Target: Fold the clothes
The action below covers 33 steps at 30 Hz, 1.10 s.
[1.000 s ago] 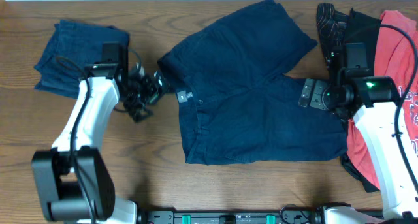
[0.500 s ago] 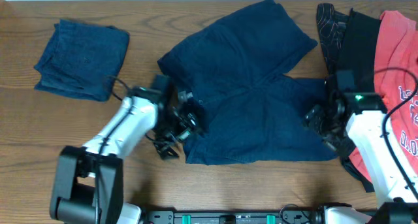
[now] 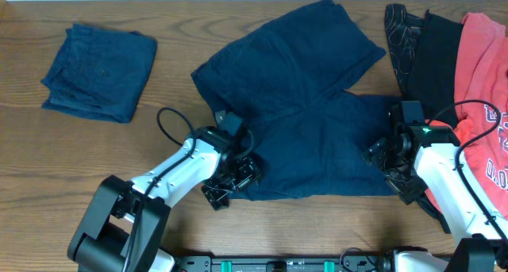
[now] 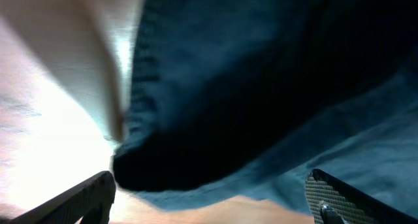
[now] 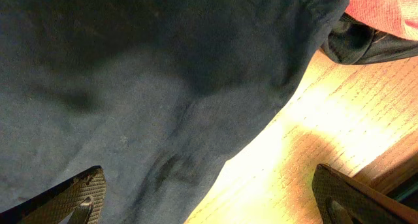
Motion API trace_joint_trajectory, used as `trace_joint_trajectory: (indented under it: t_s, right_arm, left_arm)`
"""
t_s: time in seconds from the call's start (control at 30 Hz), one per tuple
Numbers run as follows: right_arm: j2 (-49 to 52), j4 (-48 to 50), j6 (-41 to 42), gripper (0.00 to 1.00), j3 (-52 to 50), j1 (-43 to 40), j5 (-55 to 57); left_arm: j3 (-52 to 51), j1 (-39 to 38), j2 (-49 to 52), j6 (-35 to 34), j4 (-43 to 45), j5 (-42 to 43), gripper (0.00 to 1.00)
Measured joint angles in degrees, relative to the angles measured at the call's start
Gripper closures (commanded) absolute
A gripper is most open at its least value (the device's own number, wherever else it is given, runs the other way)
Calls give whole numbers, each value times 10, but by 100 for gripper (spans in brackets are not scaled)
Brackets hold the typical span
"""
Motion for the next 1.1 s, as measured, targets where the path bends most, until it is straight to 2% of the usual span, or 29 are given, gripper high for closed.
trace_joint_trajectory:
  t_s: [0.03,0.07,0.1,0.13,0.2,0.23,0.27,0.33,0.4,0.5,0.83,1.1]
  right_arm:
    - [0,0,0,1,0,0,0]
    - [0,0,0,1,0,0,0]
    - [0,0,0,1,0,0,0]
    - [0,0,0,1,0,0,0]
    - [0,0,0,1,0,0,0]
    - [0,0,0,1,0,0,0]
    - [0,0,1,1,0,0,0]
    - [0,0,2,1,0,0,-1]
    - [0,0,2,1,0,0,-1]
    - [0,-1,2,1,-1,0,-1]
    - [0,31,11,1,-72,0,-23]
    - [0,48,26,1,-116,0,-35]
  left_arm:
    - [-3,-4,0,-7,12,-4,15]
    - [-5,-9,0,-18,22,-11,23]
    - [-7,-12,0,-26,28,-17,32]
    - [-9,-14,0,-31,31,-24,46]
    - [-11,-15,0,-44,32,-34,69]
    - [-12,-15,0,-50,32,-38,78]
    - [-12,-15,0,-50,30,-42,81]
    - [-12,-15,0,-54,22,-42,81]
    - [-12,-15,0,-57,4,-44,88]
    - [-12,-10,-1,-48,-24,-46,92]
    - [-12,52,-86,13,-41,-52,92]
    - [-12,55,-108,33,-46,-55,92]
